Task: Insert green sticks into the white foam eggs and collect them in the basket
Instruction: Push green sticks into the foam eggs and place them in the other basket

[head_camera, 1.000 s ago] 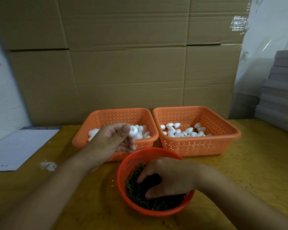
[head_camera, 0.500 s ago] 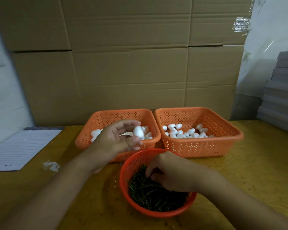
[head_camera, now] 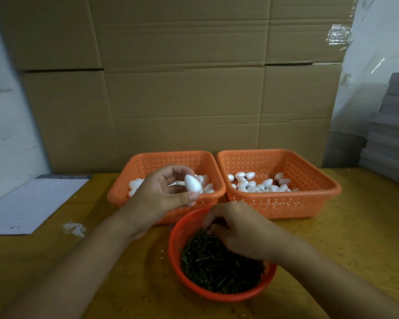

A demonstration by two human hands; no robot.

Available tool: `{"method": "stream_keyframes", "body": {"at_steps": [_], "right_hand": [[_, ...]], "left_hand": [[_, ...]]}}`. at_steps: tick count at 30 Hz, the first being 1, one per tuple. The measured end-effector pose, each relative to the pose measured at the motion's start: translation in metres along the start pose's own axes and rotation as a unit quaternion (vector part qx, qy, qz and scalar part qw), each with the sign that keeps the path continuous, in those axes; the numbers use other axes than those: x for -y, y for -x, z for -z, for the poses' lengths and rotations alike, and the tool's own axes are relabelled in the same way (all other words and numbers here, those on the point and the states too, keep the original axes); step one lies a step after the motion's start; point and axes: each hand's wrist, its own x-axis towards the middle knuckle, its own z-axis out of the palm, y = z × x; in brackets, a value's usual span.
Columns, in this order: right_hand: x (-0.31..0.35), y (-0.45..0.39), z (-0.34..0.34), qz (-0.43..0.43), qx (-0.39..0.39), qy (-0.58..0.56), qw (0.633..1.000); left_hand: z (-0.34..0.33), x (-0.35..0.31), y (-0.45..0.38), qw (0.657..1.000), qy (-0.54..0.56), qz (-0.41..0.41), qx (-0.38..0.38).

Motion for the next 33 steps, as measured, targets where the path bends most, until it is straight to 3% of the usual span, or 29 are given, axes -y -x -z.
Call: {"method": "stream_keyframes", "body": {"at_steps": [9, 15, 21, 27, 33], "right_hand": [[0.001, -0.001, 0.003, -0.018, -0.02, -0.037, 0.999], [0.004, 0.0, 0.002, -0.058, -0.01, -0.124, 0.991], [0.006, 0.0, 0.012, -0.034, -0.018, -0.177, 0.984], [0.007, 0.001, 0.018, -0.09, -0.031, -0.383, 0.919], [0.008, -0.002, 0.024, -0.117, -0.074, -0.599, 0.789]], "left_hand": [[-0.001, -0.001, 0.0, 1.0, 0.011, 0.011, -0.013], [-0.001, -0.002, 0.001, 0.999, 0.023, 0.025, -0.019], [-0.002, -0.002, 0.001, 0.999, 0.009, 0.034, -0.023], [-0.002, -0.004, 0.002, 0.998, 0.034, 0.046, -0.015], [-0.003, -0.004, 0.002, 0.997, 0.067, 0.043, -0.006]]}}
